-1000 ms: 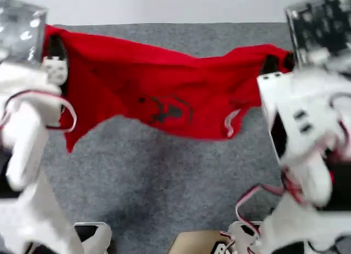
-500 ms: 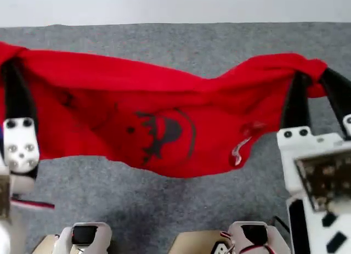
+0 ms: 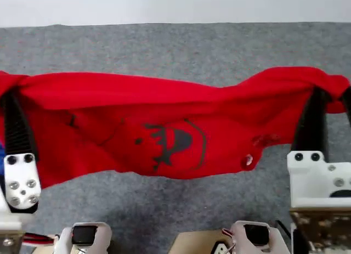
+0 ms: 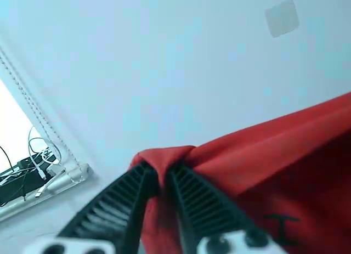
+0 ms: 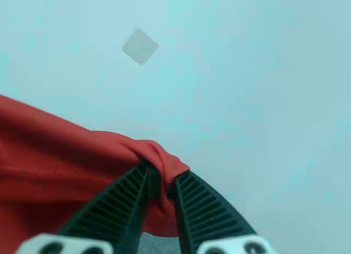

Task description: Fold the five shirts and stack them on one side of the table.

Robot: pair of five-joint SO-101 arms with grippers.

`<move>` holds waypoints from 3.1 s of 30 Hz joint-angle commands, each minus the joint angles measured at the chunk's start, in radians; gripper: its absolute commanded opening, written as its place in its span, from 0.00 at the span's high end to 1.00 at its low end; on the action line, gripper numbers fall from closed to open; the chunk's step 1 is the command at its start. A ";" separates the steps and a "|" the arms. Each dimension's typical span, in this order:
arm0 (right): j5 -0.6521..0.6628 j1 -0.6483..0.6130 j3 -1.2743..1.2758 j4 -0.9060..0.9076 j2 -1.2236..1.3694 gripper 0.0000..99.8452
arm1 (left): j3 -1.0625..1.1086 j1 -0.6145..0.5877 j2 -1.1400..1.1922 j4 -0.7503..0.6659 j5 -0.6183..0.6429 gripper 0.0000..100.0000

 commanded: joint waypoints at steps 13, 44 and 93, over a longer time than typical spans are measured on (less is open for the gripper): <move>0.048 0.015 0.048 0.008 -0.056 0.99 | 0.012 -0.008 0.014 0.080 -0.006 1.00; 0.046 0.007 1.166 -1.365 0.568 0.99 | 0.894 -0.075 0.819 -1.326 -0.006 1.00; 0.038 -0.114 1.155 -0.923 0.651 0.99 | -0.191 0.173 1.755 -0.562 0.091 0.87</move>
